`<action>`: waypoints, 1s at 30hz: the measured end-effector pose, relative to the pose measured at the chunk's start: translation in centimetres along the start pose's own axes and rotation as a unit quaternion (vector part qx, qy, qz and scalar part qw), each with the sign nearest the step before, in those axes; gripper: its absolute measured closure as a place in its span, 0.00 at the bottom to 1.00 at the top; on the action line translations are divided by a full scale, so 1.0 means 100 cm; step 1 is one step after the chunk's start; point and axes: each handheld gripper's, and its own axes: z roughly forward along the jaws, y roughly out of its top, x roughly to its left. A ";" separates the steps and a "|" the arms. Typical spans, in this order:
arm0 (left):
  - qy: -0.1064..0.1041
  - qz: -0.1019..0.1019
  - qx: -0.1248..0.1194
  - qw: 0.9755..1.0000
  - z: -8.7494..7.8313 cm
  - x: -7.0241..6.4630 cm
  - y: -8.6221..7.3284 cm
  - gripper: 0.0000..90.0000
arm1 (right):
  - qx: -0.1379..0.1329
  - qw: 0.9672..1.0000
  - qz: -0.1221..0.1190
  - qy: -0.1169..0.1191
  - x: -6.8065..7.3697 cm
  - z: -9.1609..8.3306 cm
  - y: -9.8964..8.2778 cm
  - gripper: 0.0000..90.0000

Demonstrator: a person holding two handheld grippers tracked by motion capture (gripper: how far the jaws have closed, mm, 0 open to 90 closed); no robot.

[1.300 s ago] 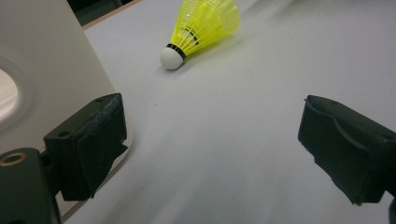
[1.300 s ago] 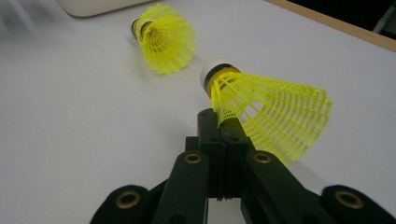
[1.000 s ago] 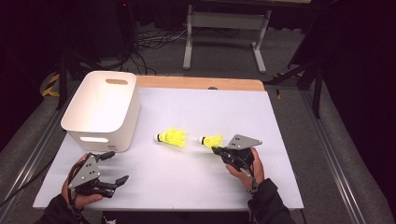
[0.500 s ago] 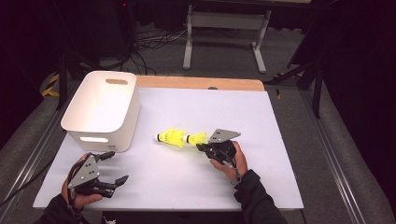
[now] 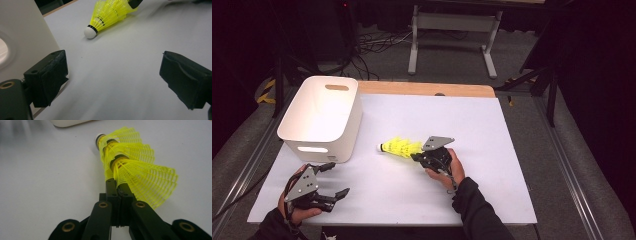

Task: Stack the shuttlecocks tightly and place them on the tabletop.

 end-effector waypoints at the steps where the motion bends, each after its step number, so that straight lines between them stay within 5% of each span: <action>1: -0.001 0.000 0.000 1.000 0.000 0.000 0.000 0.10 | 0.000 1.000 -0.001 0.002 0.001 0.001 0.001 1.00; 17: -0.007 0.003 0.001 1.000 0.001 -0.001 0.000 0.10 | 0.005 1.000 -0.008 0.019 0.007 0.011 0.009 0.98; 30: -0.008 0.006 0.005 1.000 0.002 -0.001 0.000 0.10 | 0.024 1.000 0.004 0.012 0.005 0.018 0.005 0.78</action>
